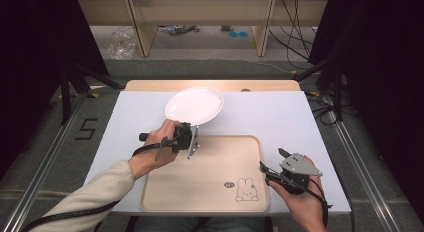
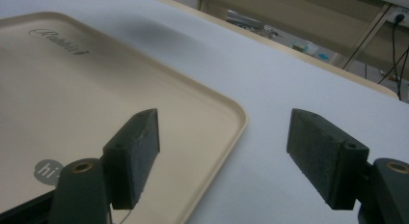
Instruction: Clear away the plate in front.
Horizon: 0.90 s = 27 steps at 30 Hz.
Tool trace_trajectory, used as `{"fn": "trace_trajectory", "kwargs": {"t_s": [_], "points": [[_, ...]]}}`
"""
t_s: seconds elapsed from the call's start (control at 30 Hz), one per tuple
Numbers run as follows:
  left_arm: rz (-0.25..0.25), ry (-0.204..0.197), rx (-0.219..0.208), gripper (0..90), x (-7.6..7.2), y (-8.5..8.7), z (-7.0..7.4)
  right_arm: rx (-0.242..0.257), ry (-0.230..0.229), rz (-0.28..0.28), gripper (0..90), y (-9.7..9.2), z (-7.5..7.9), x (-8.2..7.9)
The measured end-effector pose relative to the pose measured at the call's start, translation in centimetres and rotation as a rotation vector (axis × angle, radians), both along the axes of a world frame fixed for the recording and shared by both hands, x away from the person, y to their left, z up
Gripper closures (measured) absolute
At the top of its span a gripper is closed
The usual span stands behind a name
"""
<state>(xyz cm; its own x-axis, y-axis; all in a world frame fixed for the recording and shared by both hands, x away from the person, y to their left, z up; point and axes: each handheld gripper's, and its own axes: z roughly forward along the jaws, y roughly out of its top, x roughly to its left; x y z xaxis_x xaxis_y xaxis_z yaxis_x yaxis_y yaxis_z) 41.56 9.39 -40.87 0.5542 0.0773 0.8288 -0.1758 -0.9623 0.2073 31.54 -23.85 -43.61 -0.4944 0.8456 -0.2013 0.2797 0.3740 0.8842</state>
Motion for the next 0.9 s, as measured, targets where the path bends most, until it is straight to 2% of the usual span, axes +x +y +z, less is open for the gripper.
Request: {"fn": "trace_trajectory", "kwargs": {"t_s": [0.13, 0.17, 0.23, 0.3, 0.37, 0.5, 0.9], "points": [[0.002, 0.003, -0.005, 87.8, -0.3, 0.1, 0.0, 0.002, -0.001, -0.002, 27.8, 0.0, 0.0, 0.0], [-0.004, -0.003, 0.006, 87.8, -0.3, 0.1, 0.1, 0.002, -0.001, -0.002, 27.8, 0.0, 0.0, 0.0], [0.0, 0.0, -0.01, 87.8, -0.5, 0.1, 0.1, 0.003, -0.002, -0.003, 27.6, 0.0, 0.0, 0.0], [-0.008, -0.007, 0.006, 87.7, -0.5, 0.1, 0.2, 0.005, -0.002, -0.003, 27.3, 0.0, 0.0, 0.0], [-0.005, -0.003, -0.011, 87.7, -0.7, 0.2, 0.1, 0.006, -0.004, -0.006, 26.9, 0.0, 0.0, 0.0], [-0.004, -0.006, 0.001, 87.8, -0.9, 0.2, 0.2, 0.01, -0.013, -0.012, 26.6, 0.0, 0.0, 0.0], [-0.018, -0.014, -0.003, 87.7, -1.6, 0.3, 0.5, 0.007, -0.014, -0.016, 26.5, -0.1, 0.0, 0.0]]}}
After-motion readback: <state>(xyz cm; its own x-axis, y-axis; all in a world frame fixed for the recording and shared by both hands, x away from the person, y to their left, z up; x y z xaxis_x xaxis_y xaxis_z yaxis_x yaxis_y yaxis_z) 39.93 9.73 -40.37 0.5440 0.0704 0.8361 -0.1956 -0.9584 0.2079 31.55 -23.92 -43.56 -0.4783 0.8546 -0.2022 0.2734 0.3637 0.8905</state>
